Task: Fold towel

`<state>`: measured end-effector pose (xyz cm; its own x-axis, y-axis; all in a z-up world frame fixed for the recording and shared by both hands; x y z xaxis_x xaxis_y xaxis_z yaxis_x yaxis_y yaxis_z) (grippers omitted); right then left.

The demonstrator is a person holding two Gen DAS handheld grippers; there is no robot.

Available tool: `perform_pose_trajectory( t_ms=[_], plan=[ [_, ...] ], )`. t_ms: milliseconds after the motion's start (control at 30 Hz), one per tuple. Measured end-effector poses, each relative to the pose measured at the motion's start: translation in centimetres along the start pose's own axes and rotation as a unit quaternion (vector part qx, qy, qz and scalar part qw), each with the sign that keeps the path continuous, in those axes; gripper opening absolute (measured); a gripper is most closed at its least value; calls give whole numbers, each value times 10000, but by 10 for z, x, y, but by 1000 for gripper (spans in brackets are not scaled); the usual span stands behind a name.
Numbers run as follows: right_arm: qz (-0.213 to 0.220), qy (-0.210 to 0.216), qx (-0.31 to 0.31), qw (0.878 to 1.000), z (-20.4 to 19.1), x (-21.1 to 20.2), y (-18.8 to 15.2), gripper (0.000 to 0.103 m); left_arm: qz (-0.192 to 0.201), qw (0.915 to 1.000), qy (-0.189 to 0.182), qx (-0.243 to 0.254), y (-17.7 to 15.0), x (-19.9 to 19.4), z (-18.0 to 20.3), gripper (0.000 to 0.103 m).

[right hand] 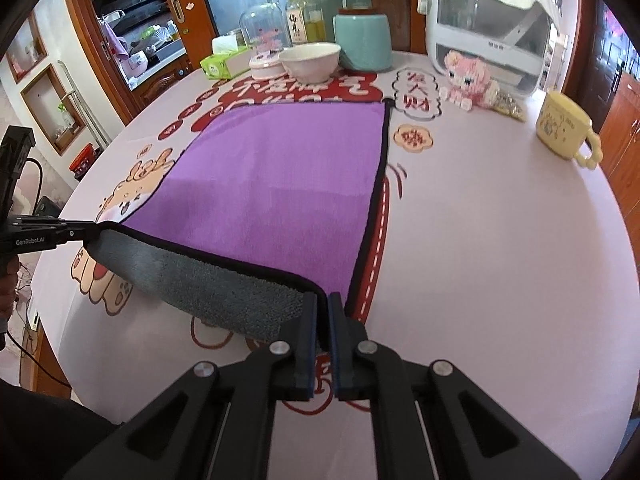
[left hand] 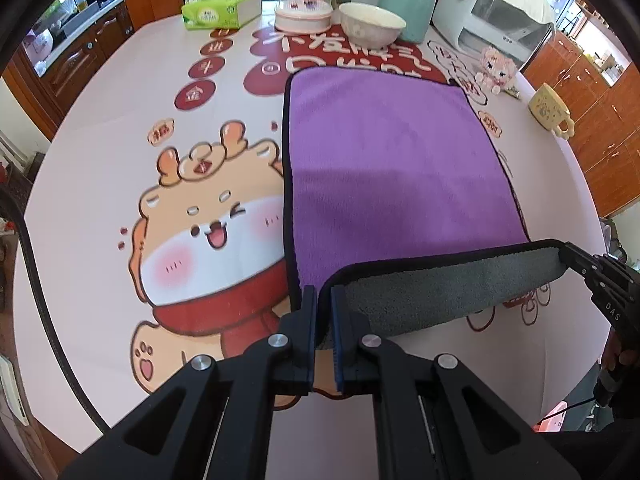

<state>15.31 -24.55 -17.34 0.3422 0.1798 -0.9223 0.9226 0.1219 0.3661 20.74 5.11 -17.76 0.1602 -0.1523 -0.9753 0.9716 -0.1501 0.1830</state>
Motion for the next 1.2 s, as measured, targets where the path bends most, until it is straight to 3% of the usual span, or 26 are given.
perform_pose_trajectory(
  t_ms=[233,667,900,1200],
  plan=[
    [336,-92,-55,9994,2,-19,25,5,220,9997,75,57,19,-21,2,5],
    [876,-270,-159,9957,7,-33,87,5,768,9965,245,234,92,-45,2,5],
    [1023,-300,-50,9943,17,-23,120,5,913,9949,317,297,131,-41,2,5],
    [1163,-319,18,9927,31,4,169,5,886,9949,395,264,183,-8,-4,5]
  ],
)
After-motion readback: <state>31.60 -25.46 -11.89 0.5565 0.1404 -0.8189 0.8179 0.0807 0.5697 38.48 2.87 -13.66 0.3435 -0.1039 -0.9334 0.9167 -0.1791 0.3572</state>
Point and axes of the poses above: each gripper's, at about its wrist camera, not at the fingertips, and x roughly the way its jaws point, z to its right, y to its top, the point moved 2 cm from there along x, roughly the way its jaws point, and after that the axes turned 9 degrees about -z, right-handed, at the moved point
